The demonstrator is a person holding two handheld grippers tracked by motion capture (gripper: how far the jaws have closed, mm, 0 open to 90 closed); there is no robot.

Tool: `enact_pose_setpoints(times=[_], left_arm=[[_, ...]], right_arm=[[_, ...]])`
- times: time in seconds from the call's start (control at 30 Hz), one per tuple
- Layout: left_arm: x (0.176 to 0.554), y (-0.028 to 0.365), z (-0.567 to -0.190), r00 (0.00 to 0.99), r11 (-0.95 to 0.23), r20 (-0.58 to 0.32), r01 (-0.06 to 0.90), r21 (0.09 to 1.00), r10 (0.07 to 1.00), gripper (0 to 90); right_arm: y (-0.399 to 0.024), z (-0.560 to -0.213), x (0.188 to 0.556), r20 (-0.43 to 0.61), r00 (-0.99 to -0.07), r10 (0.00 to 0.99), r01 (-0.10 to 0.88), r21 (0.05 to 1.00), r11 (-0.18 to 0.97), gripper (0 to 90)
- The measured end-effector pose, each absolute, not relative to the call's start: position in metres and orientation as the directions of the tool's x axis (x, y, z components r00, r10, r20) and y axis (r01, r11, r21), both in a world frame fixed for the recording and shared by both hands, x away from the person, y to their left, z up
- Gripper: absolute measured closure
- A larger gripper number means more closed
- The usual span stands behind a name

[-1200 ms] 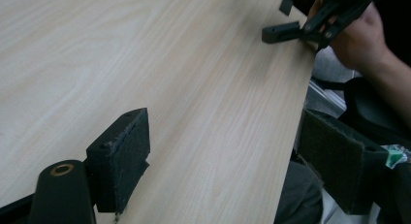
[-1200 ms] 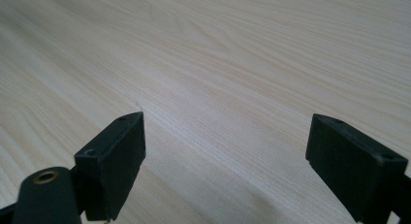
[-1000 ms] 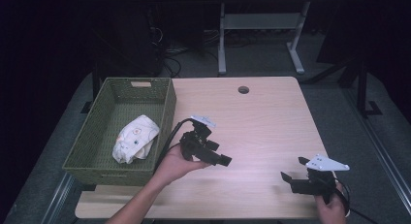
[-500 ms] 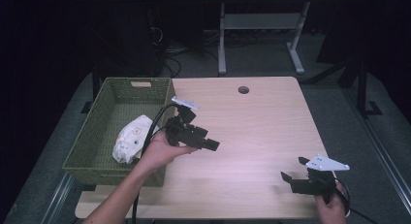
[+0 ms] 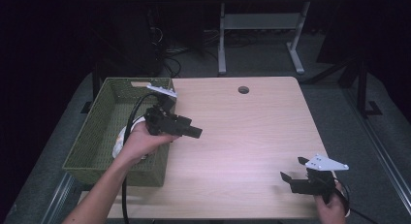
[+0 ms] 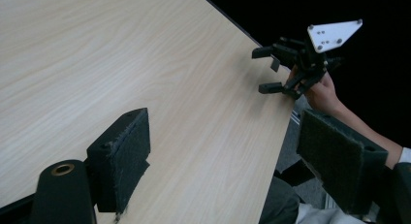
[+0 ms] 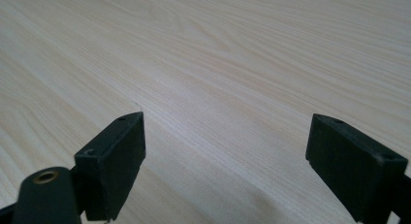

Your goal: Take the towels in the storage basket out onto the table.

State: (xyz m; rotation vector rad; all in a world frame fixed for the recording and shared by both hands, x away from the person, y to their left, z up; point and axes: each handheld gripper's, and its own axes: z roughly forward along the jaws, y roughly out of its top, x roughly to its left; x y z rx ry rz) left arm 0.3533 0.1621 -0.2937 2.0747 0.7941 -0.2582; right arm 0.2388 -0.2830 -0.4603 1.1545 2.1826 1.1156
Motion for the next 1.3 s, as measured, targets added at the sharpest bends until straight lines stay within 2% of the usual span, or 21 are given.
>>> enact_pose_setpoints(times=[0.73, 1.3], left_arm=[[0.372, 0.235, -0.294, 0.691, -0.302, -0.492, 0.696, 0.652, 0.53, 21.0], [0.376, 0.272, -0.302, 0.633, -0.248, -0.487, 0.728, 0.639, 0.602, 21.8]], right_arm=[[-0.283, -0.459, 0.239, 0.001, -0.561, 0.828, 0.485, 0.811, 0.328, 13.9], [-0.283, -0.459, 0.239, -0.001, -0.56, 0.828, 0.484, 0.811, 0.328, 13.9]])
